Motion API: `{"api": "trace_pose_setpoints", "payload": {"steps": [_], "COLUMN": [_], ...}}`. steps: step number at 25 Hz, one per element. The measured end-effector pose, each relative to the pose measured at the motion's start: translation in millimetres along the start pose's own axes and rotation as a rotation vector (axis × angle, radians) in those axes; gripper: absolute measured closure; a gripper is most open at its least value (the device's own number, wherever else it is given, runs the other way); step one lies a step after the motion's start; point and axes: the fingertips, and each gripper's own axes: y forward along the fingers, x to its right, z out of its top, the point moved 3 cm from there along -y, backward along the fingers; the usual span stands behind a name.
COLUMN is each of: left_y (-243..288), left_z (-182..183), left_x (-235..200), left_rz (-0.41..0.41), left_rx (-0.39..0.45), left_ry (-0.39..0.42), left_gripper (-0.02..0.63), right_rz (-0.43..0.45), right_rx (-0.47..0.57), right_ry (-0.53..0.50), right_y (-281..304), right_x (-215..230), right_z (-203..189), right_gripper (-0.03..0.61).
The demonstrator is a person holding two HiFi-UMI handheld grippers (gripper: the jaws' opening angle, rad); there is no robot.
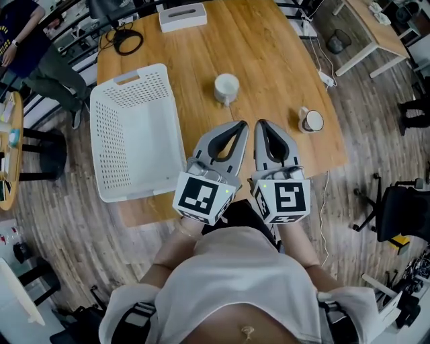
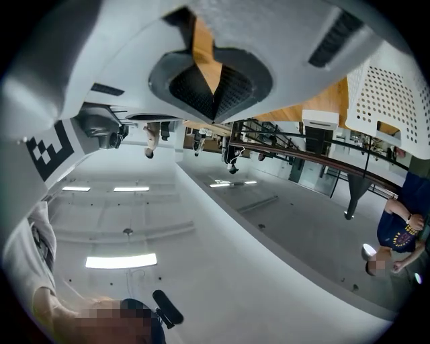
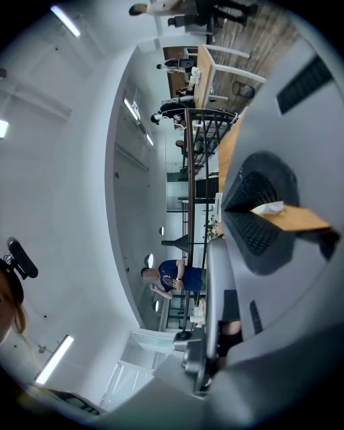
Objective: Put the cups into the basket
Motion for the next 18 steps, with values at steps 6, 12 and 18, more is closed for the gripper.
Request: {"api": "trace_pose_setpoints", "payload": {"steps": [6,12,18], "left_y": [4,2,-1], "left_z": [-10,-11,-12], "left_x": [11,12,12], "left_rz": [-0.024,-0.04,-0.043], "left_rx": [-0.02,-0.009,-0.013], "left_ry": [-0.006,-0.02,-0.022], "left_gripper": [0.606,0.606,0.606], "right_rz": [-0.03,-0.041,-0.07], "right_rx": [-0.016,-0.016,-0.014], "right_ry": [0.011,0.013,0.011], "right_y": [-10,-13,-13], "right_x": [8,3,5], "right_z": [-9,-11,-13], "right_gripper": [0.568,0.568,0.568]}}
